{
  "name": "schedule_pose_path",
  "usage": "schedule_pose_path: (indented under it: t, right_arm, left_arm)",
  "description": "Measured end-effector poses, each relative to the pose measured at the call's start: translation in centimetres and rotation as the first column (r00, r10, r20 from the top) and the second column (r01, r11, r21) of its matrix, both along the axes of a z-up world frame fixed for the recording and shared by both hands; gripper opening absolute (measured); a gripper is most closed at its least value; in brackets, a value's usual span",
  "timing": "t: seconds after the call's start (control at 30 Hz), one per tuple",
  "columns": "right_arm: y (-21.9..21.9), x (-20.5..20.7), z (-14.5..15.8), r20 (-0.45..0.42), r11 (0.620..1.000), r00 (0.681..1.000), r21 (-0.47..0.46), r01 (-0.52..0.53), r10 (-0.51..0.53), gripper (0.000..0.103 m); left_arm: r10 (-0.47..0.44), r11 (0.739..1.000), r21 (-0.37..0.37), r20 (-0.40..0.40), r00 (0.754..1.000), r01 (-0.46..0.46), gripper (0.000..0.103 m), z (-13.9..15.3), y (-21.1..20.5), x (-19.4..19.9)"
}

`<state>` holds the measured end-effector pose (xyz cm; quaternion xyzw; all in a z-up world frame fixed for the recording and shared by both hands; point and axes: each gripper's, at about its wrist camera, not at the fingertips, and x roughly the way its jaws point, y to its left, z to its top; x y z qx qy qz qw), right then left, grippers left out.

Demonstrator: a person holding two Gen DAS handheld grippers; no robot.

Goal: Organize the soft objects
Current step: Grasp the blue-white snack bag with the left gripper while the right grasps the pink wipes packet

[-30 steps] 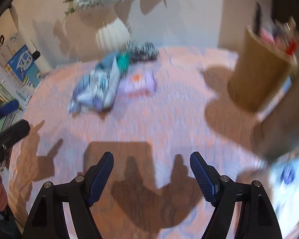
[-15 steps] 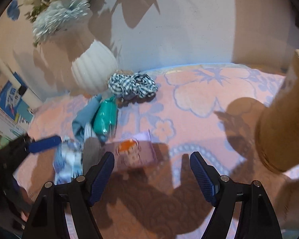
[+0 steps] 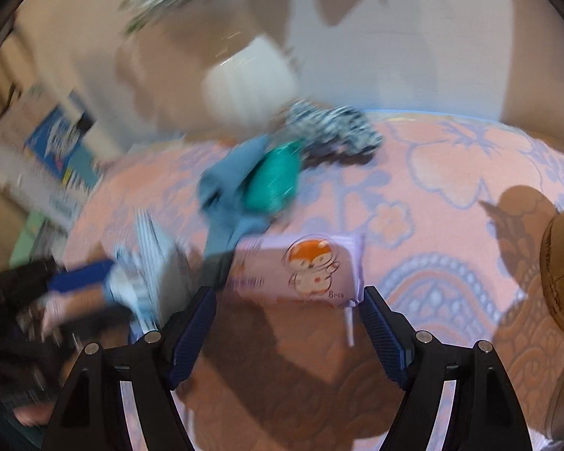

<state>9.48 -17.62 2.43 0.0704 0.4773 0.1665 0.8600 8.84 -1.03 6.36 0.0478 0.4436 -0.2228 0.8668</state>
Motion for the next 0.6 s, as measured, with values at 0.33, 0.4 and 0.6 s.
schedule_pose_path:
  t: [0.33,0.4,0.6]
  right_arm:
    - [3.1,-4.3,0.5,0.096,0.906,0.986,-0.414,-0.086,0.138,0.077]
    - [2.6,-3.3,0.4,0.112,0.887,0.986,-0.459,-0.057,0.122,0.077]
    - [3.9,1.2,-1.3,0.088,0.914,0.976,-0.375,-0.153,0.199,0.077]
  left_arm:
    - [0.020,0.999,-0.027,-0.073,0.997,-0.022,0.050,-1.4,2.0,-0.2]
    - [0.037,0.999,-0.026,-0.101,0.994,-0.039,0.067,-1.2,2.3,-0.5]
    - [0.155,0.957,-0.207,-0.222,0.963,-0.202,0.081,-1.8,3.5,-1.4]
